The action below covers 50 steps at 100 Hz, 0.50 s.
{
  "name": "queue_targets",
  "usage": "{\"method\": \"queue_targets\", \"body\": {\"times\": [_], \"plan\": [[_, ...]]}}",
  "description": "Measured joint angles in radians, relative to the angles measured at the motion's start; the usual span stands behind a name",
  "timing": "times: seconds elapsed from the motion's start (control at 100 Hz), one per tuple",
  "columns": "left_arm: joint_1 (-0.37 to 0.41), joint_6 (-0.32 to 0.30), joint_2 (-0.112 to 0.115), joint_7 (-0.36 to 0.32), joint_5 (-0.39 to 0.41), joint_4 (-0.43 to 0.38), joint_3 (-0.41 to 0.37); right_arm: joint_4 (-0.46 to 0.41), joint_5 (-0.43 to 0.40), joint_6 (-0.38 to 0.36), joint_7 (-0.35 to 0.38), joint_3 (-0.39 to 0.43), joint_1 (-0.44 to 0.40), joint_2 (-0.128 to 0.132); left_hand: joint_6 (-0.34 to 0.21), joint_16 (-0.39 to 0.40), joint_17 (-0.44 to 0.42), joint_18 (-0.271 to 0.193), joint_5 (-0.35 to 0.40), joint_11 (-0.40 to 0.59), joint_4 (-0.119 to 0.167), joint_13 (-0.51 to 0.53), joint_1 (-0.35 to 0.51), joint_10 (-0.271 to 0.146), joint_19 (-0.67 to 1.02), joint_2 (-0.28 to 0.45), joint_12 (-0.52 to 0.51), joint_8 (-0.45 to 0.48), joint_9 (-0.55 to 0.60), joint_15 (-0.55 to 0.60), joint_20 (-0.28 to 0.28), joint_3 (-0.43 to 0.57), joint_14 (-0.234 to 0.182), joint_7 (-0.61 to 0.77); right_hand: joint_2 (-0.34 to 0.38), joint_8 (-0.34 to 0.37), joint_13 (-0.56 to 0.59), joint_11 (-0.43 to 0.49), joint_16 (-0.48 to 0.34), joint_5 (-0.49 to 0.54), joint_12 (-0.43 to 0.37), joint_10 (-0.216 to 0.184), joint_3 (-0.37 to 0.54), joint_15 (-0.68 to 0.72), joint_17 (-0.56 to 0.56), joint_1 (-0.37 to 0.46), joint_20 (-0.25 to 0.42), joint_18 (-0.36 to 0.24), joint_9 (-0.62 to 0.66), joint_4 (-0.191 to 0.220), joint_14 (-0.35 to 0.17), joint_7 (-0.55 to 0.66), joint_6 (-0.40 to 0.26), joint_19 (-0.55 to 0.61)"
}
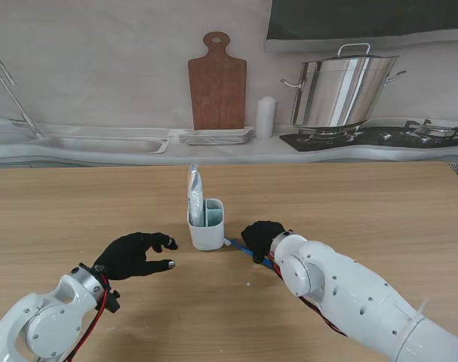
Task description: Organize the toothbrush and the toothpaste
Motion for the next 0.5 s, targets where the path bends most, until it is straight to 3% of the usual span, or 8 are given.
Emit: {"method": "queue_targets", "body": {"times": [0.23,0.28,0.35,0.4,0.47,0.5], "plan": [[-0.003,0.001,0.0,0.0,0.0,0.004,0.008,0.008,0.012,-0.018,0.013,0.0,0.006,0.003,0.001,0.0,0.0,0.0,0.0,0.0,0.0,0.0,0.0,0.0,0.0,0.0,0.0,0.0,0.0,0.0,0.0,0.0,0.0,0.0,-0.022,0.039,0.001,0.086,-0.042,0.0,0.024,-0.014,0.01,0.081,-0.008,-0.015,0.016,-0.009,-0.014,0.086,-0.022,0.007,-0.049,0.024],[-0.004,0.001,0.0,0.0,0.0,0.004,0.008,0.008,0.012,-0.018,0.014,0.0,0.006,0.003,0.001,0.0,0.0,0.0,0.0,0.0,0.0,0.0,0.0,0.0,0.0,0.0,0.0,0.0,0.0,0.0,0.0,0.0,0.0,0.0,-0.023,0.051,0.001,0.091,-0.052,0.0,0.042,-0.016,0.017,0.094,-0.008,-0.018,0.016,-0.009,-0.017,0.088,-0.025,0.007,-0.051,0.025],[-0.004,0.002,0.0,0.0,0.0,0.005,0.009,0.007,0.008,-0.018,0.019,0.002,0.006,0.004,0.001,0.0,0.0,0.0,0.0,0.0,0.0,0.0,0.0,0.0,0.0,0.0,0.0,0.0,0.0,0.0,0.0,0.0,0.0,0.0,-0.026,0.077,0.001,0.1,-0.056,0.0,0.052,-0.016,0.019,0.112,-0.008,-0.035,0.026,-0.011,-0.021,0.136,-0.026,0.007,-0.056,0.031],[-0.004,0.002,0.0,0.0,0.001,0.005,0.009,0.005,0.0,-0.018,0.028,0.007,0.003,0.004,0.001,0.0,0.0,0.0,0.0,0.0,0.0,0.0,0.0,0.0,0.0,0.0,0.0,0.0,0.0,0.0,0.0,0.0,0.0,0.001,-0.028,0.08,0.001,0.102,-0.063,0.0,0.061,-0.016,0.019,0.116,-0.008,-0.035,0.033,-0.013,-0.022,0.145,-0.026,0.007,-0.07,0.036],[-0.003,0.002,0.0,0.0,0.001,0.006,0.009,-0.003,-0.011,-0.014,0.047,0.016,-0.001,0.007,0.001,0.0,0.0,0.0,0.0,0.0,0.0,0.0,0.0,0.0,0.0,0.0,0.0,0.0,0.0,0.0,0.0,0.0,0.0,0.001,-0.035,0.092,0.001,0.111,-0.063,0.001,0.071,-0.016,0.029,0.128,-0.008,-0.035,0.036,-0.016,-0.024,0.21,-0.028,0.016,-0.128,0.038],[-0.003,0.002,0.0,0.0,0.001,0.006,0.009,-0.007,-0.017,-0.012,0.06,0.021,-0.004,0.009,0.001,0.0,0.0,0.0,0.0,0.0,0.0,0.0,0.0,0.0,0.0,0.0,0.0,0.0,0.0,0.0,0.0,0.0,0.0,0.001,-0.035,0.096,0.001,0.112,-0.063,0.002,0.074,-0.016,0.038,0.132,-0.008,-0.035,0.036,-0.018,-0.026,0.213,-0.028,0.023,-0.135,0.038]]}}
